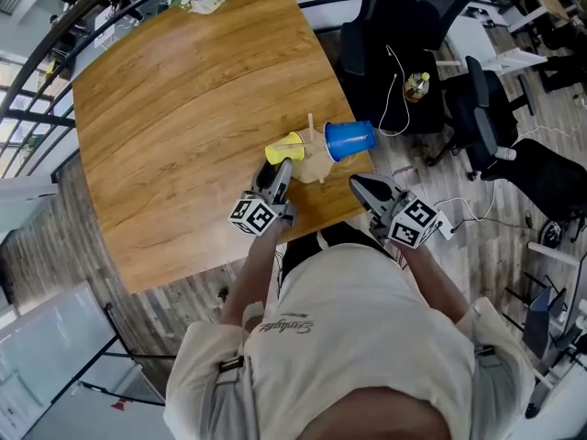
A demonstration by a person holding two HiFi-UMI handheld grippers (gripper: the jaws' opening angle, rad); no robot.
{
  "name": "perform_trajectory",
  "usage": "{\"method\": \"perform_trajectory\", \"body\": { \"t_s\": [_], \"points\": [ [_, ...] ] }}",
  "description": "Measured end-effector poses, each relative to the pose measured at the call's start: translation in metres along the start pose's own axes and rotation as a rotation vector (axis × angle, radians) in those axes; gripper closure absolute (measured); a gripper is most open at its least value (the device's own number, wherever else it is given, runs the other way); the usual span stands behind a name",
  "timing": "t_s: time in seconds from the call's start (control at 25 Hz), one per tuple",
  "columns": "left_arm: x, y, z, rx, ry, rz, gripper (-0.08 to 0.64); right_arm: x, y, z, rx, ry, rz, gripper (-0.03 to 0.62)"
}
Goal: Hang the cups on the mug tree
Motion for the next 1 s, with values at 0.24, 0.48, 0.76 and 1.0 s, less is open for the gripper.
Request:
{"method": "perform_trajectory", "body": {
  "t_s": [0.24,0.48,0.76,1.0],
  "points": [
    [-0.014,-0.007,-0.003,0.004,0.047,-0.025,0.308,0.001,0.003,0.001,-0.004,0.013,-0.005,0.597],
    [-0.029,-0.003,0.001,0.024,0.073,-0.027,0.334,0.004,0.003,0.002,-0.003,0.051,-0.003,0.597],
    [-0.047,0.013,0.032,0.127,0.057,-0.037,0.369,0.010,0.017,0.006,-0.031,0.113,0.024,0.597],
    [-0.045,0.049,0.077,0.300,0.034,-0.009,0.493,0.006,0.040,0.004,-0.140,0.150,0.032,0.597]
  ]
}}
Point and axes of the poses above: the fingertips, and each gripper's own axes: x forward along the fingers, z to its right, y out of its top, the point moved 10 cm from there along -x, backward along the fingers, and after that the axes turned 9 degrees about z, right-handed, at the moved point
